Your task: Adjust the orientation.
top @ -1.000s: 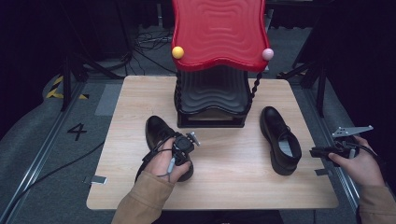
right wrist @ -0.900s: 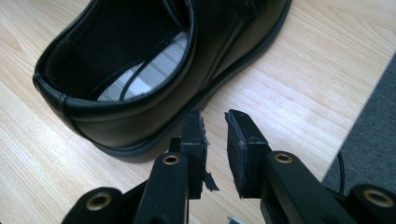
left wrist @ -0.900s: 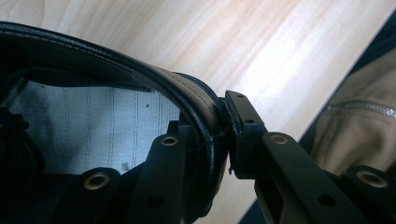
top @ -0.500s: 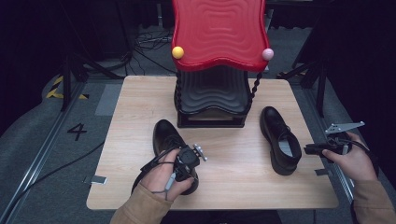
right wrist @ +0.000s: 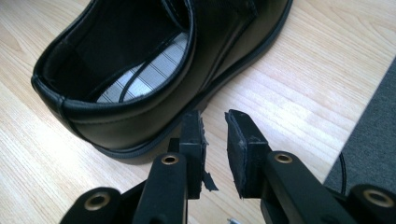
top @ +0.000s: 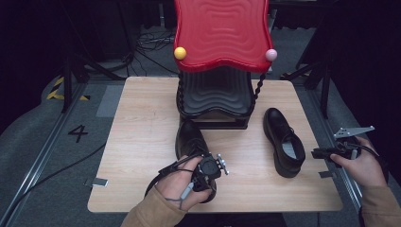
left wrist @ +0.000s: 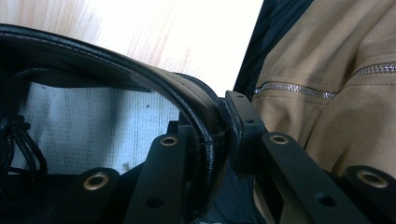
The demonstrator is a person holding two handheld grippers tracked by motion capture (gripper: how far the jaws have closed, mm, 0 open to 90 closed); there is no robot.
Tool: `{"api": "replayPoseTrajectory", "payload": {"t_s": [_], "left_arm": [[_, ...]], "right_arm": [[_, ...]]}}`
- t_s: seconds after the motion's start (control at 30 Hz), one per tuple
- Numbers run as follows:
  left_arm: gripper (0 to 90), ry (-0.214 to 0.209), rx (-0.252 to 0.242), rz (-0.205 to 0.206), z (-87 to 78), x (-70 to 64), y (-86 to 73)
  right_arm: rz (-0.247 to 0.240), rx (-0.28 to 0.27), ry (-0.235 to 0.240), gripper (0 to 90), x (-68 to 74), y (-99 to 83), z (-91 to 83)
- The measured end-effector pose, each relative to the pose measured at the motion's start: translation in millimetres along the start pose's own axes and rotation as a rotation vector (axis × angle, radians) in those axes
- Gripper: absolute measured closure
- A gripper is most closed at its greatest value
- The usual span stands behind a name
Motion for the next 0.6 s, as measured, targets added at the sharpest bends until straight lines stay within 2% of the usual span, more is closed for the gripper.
{"api": "replayPoseTrajectory", "payload": {"t_s": [0.1, 0.13, 0.47, 0.6], "left_arm": [[77.8, -0.002, 0.002, 0.057, 3.6, 4.1, 6.5], [77.9, -0.002, 0.002, 0.057, 3.6, 4.1, 6.5], [78.0, -0.006, 0.054, 0.165, 18.9, 12.8, 18.9], [78.0, -0.009, 0.055, 0.176, 23.5, 18.0, 22.6]], "right_arm": [[0.012, 0.0, -0.001, 76.6, -0.5, -4.9, -3.1], [0.012, -0.003, 0.002, 76.5, -0.7, -6.2, -3.9], [0.041, -0.002, -0.019, 76.6, -5.5, -19.6, -11.5], [0.044, 0.001, -0.023, 76.5, -5.9, -24.8, -13.8]]}}
Point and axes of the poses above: each handheld gripper's, and its own axes: z roughly forward along the jaws, y roughly out of its top, x roughly to its left, the point moved 7 cm from there along z, roughly forward along the jaws, and after that the axes turned 2 degrees about -y, right-handed, at the moved point
